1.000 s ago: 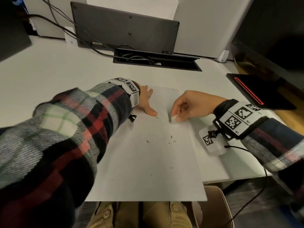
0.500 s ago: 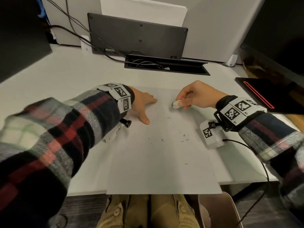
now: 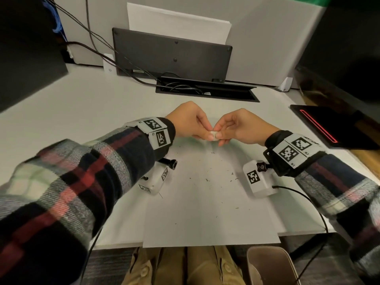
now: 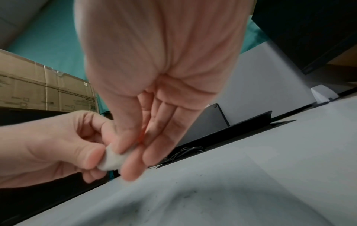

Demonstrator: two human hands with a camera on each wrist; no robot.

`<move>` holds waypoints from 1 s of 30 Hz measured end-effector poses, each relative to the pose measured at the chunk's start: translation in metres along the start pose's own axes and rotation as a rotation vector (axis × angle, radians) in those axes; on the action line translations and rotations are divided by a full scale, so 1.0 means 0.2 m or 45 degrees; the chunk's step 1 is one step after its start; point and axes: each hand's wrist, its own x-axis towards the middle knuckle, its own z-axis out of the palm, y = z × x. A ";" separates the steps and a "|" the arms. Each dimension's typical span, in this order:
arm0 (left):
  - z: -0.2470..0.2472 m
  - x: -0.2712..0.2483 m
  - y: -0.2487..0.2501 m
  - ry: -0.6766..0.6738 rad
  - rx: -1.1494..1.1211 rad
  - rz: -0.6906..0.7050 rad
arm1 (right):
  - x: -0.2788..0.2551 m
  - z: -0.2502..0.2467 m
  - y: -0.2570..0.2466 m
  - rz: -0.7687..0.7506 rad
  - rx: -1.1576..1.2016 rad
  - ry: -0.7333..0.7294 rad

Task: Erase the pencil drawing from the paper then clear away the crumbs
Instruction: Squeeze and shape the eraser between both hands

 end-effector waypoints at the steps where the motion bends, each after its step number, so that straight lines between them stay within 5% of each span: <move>1: 0.00 0.00 0.00 -0.004 -0.045 0.010 | -0.01 0.00 0.00 -0.022 -0.008 0.012; 10: -0.03 -0.03 -0.03 -0.094 -0.121 0.029 | -0.03 -0.01 -0.01 -0.085 -0.076 0.036; 30: 0.01 -0.05 -0.01 0.015 -0.182 0.031 | -0.05 0.02 -0.01 -0.098 -0.083 0.040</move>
